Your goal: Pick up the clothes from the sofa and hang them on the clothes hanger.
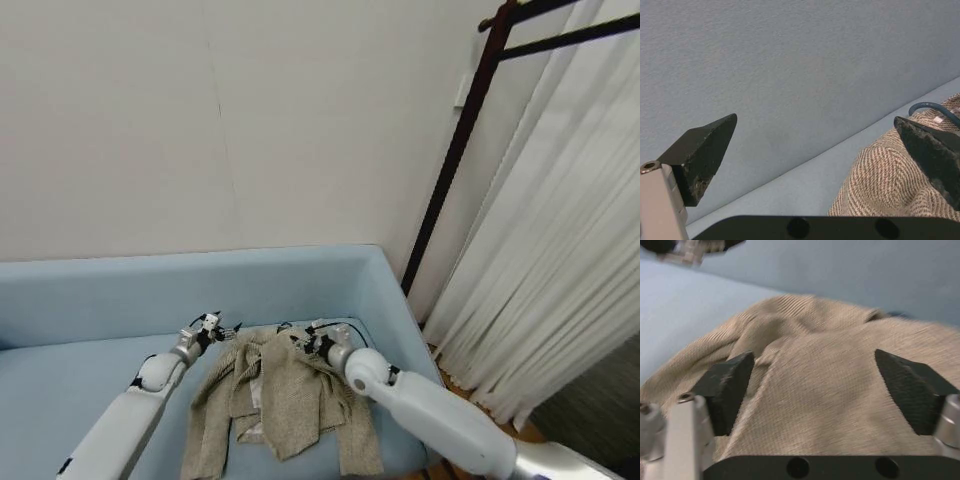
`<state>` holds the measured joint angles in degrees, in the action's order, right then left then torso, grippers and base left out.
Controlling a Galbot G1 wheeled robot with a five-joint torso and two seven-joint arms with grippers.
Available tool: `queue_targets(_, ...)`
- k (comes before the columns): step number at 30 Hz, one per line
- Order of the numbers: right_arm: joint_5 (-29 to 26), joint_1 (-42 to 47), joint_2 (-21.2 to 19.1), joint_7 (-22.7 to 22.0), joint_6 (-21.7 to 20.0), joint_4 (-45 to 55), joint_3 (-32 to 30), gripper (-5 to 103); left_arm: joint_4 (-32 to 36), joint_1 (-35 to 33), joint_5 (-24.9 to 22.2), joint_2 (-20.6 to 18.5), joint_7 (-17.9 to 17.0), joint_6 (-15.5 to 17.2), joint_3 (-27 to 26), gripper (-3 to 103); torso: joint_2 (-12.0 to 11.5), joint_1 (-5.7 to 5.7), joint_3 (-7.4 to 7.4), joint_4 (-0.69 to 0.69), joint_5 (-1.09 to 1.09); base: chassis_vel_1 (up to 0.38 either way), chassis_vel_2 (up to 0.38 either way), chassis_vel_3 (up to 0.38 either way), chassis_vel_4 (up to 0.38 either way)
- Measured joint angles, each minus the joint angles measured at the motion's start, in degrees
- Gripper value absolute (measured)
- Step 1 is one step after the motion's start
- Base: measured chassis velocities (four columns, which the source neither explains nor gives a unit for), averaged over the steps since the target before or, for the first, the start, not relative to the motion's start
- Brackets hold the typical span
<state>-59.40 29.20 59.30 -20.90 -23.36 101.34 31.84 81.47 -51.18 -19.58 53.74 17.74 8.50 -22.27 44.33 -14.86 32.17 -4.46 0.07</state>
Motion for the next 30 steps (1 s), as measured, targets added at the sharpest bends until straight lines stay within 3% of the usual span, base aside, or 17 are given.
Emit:
queue_targets(1,0.46,0.34,0.74,0.24,-0.13,-0.74,0.33,78,0.30,-0.38,-0.15,-0.22,0.00,0.02,-0.19,100,0.00,0.00,0.00,0.00,0.00,0.000,0.000,0.000,0.000)
queue_targets(4,1.49,1.41,2.91,0.37,-0.48,-5.10,0.28,94,1.17,-1.37,-0.37,-0.73,0.00,0.04,-0.53,100,0.00,0.00,0.00,0.00,0.00,0.000,0.000,0.000,0.000)
queue_targets(8,3.72,1.98,3.30,1.51,-0.01,-10.16,-0.50,99,2.24,-2.30,-0.36,-0.33,0.05,0.04,-1.04,100,0.00,0.00,0.00,0.00,0.01,0.000,0.000,0.000,0.000)
queue_targets(15,7.60,1.75,3.21,5.81,0.74,-19.33,-2.59,100,4.35,-4.06,-0.32,0.09,0.15,0.12,-1.95,100,0.00,0.00,0.00,0.00,0.01,0.000,0.000,0.000,0.000)
queue_targets(22,9.89,1.63,4.16,7.03,1.52,-27.32,-4.78,100,4.97,-5.16,-0.35,-0.62,0.80,-0.08,-3.61,100,0.00,0.00,0.00,0.01,0.02,0.000,0.000,0.000,0.000)
queue_targets(30,7.14,3.27,0.44,6.45,0.32,-20.55,-6.42,100,5.05,-5.77,-0.91,-1.23,1.94,-1.07,-4.47,100,0.00,0.00,0.00,-0.01,0.02,0.000,0.000,0.000,0.000)
